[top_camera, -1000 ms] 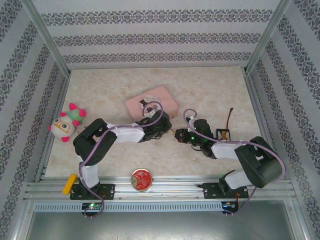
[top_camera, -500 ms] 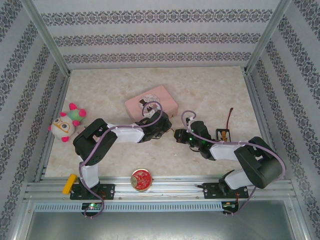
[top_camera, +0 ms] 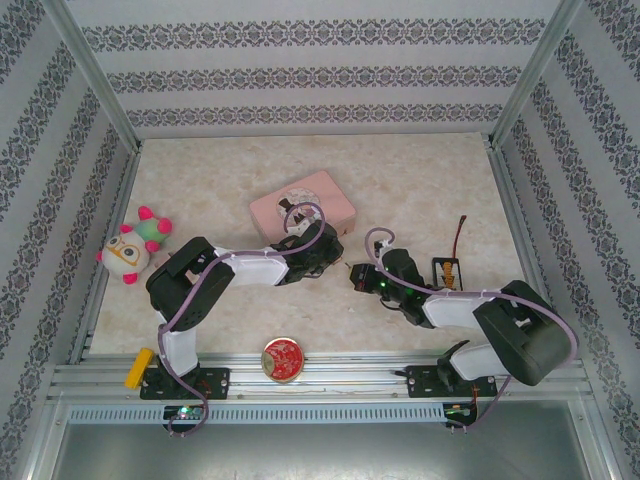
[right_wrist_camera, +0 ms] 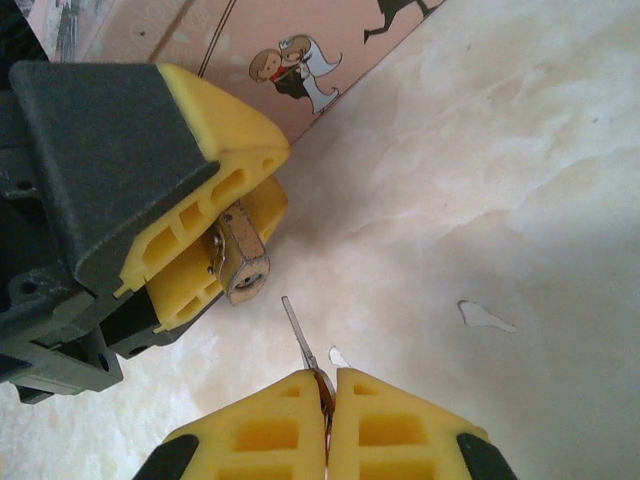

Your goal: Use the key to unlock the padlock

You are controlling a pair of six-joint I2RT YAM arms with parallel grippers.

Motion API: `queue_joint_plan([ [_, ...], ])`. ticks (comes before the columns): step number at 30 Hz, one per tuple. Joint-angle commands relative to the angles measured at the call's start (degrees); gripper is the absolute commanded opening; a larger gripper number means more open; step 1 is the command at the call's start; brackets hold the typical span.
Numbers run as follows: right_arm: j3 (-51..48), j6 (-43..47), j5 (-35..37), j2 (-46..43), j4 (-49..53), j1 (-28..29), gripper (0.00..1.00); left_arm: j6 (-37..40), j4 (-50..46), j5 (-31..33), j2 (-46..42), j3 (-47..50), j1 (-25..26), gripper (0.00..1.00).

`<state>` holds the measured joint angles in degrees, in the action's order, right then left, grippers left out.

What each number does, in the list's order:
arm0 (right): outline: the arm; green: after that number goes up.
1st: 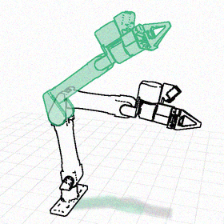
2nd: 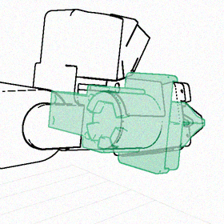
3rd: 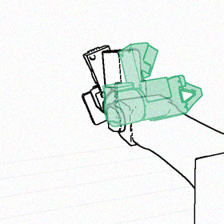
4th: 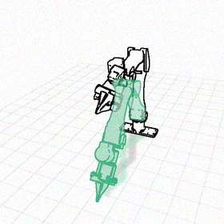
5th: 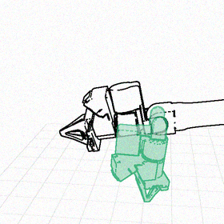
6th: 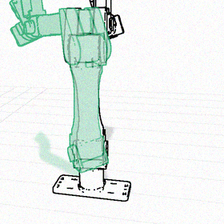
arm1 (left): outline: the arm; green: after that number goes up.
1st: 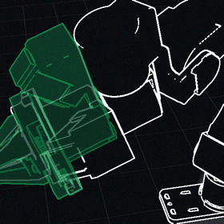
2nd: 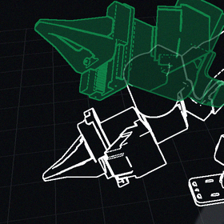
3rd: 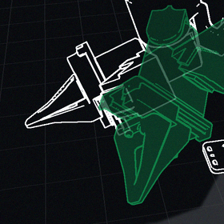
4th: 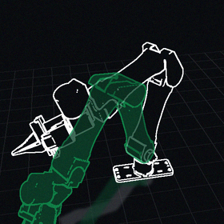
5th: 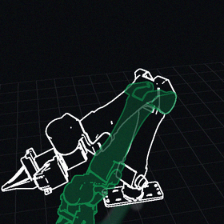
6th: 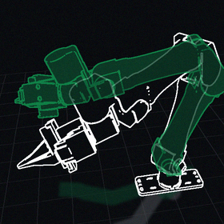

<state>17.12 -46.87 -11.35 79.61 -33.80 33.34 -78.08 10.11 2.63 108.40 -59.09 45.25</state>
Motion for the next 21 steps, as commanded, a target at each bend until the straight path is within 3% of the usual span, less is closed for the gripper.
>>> queue_joint_plan([
  [1,1.5,-1.0,1.2,1.3,-2.4,1.2,0.00,-7.3,5.7,-6.4,2.7,1.1,-0.3,0.10],
  [21,2.2,-0.9,4.5,3.5,-3.7,2.4,0.00,-8.0,7.1,-7.4,3.2,1.5,-0.3,0.10],
])
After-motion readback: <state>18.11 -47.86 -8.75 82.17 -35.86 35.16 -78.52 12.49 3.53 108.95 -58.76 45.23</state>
